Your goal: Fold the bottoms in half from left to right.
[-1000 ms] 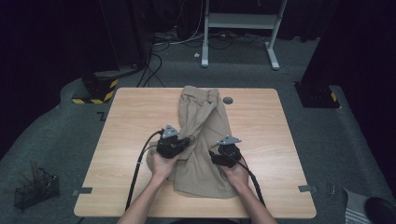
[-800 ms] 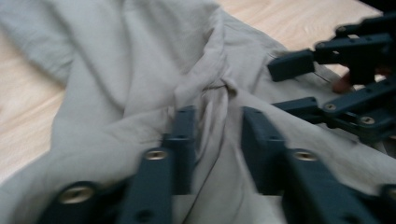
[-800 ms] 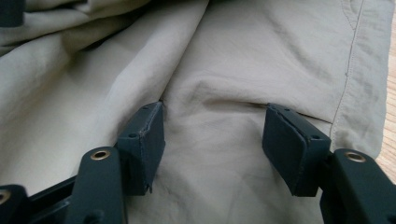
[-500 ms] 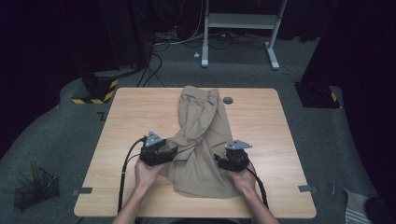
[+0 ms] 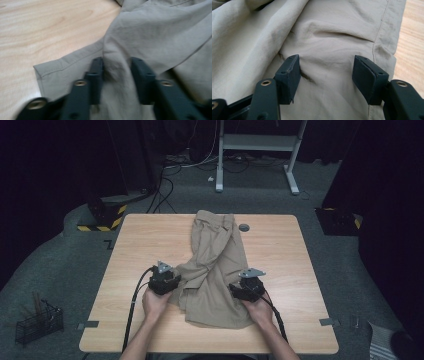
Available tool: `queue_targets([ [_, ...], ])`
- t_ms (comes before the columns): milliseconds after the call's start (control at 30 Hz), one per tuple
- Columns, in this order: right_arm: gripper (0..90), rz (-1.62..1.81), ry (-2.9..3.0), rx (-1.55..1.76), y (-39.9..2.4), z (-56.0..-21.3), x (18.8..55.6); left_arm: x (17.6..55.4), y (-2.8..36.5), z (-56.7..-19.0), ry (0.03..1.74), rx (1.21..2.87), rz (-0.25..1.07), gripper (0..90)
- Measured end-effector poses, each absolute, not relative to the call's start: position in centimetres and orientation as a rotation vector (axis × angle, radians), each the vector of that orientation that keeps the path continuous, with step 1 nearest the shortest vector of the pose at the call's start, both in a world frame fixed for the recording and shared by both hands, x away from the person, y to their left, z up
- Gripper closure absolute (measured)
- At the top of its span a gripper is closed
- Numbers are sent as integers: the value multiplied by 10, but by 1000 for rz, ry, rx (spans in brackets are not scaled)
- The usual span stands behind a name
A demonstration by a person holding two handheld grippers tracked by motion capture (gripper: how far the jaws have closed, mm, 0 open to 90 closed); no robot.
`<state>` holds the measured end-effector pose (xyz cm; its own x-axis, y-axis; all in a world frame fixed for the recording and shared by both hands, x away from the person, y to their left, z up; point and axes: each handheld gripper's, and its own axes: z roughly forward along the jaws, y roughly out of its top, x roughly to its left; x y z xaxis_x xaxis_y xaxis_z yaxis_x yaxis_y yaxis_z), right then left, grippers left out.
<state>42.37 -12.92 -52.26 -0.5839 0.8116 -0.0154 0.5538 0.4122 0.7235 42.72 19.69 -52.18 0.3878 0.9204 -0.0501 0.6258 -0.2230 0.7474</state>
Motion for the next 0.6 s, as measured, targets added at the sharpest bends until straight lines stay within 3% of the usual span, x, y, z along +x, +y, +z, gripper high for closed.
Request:
queue_targets([
  [133, 391, 976, 2302, 1180, -126, -523, 429, 432, 201, -514, 1345, 1910, 523, 870],
  [400, 398, 983, 2318, 1189, -128, -521, 427, 386, 183, -468, 1079, 1832, 482, 882],
  [600, 415, 1019, 2314, 1159, -139, -509, 402, 369, 153, -484, 992, 1959, 508, 879],
])
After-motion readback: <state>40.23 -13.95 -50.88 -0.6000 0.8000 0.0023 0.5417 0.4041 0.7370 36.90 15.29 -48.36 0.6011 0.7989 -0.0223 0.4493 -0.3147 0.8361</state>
